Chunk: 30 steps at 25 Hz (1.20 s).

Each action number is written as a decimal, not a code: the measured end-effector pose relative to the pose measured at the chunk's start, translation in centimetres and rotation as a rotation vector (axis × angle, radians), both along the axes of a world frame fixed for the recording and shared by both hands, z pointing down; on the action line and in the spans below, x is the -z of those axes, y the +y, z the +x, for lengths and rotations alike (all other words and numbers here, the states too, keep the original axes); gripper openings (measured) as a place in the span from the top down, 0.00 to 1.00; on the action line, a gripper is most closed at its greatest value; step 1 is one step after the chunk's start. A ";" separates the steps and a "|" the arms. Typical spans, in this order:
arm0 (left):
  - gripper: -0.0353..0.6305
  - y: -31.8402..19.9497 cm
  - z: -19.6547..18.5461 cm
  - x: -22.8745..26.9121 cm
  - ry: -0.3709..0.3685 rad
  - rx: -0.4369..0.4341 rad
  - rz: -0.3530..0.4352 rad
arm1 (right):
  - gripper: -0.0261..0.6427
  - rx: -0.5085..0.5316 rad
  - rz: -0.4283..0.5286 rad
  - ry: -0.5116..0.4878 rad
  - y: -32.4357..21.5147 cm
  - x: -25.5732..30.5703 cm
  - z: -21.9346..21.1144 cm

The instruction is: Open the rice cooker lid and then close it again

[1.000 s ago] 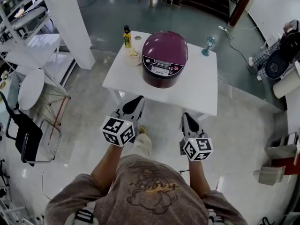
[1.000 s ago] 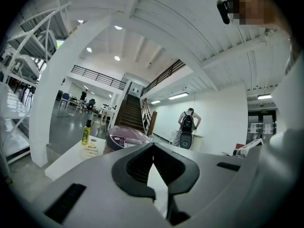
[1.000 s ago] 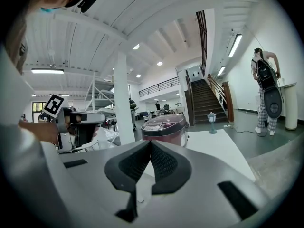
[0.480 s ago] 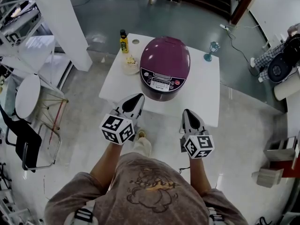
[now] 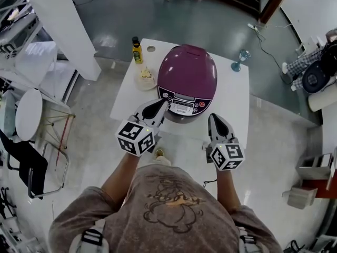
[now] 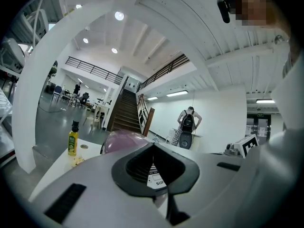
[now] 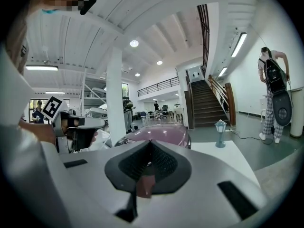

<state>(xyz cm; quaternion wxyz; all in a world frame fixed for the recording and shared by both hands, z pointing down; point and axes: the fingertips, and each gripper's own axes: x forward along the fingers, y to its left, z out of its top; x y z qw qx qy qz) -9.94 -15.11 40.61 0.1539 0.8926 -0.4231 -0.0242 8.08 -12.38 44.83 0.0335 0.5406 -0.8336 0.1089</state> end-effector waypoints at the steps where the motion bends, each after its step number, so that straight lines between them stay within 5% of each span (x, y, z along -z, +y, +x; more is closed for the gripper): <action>1: 0.91 -0.6 0.1 -0.1 0.000 -0.009 -0.004 | 0.96 -0.001 -0.001 0.003 -0.7 0.0 -0.1; 16: 0.91 -5.8 3.0 -0.5 -0.007 -0.107 -0.024 | 0.96 -0.042 0.009 -0.019 -7.6 0.8 1.2; 30: 0.91 -7.2 4.3 -2.4 -0.102 -0.045 -0.112 | 0.96 0.095 0.000 0.001 -11.3 0.4 2.2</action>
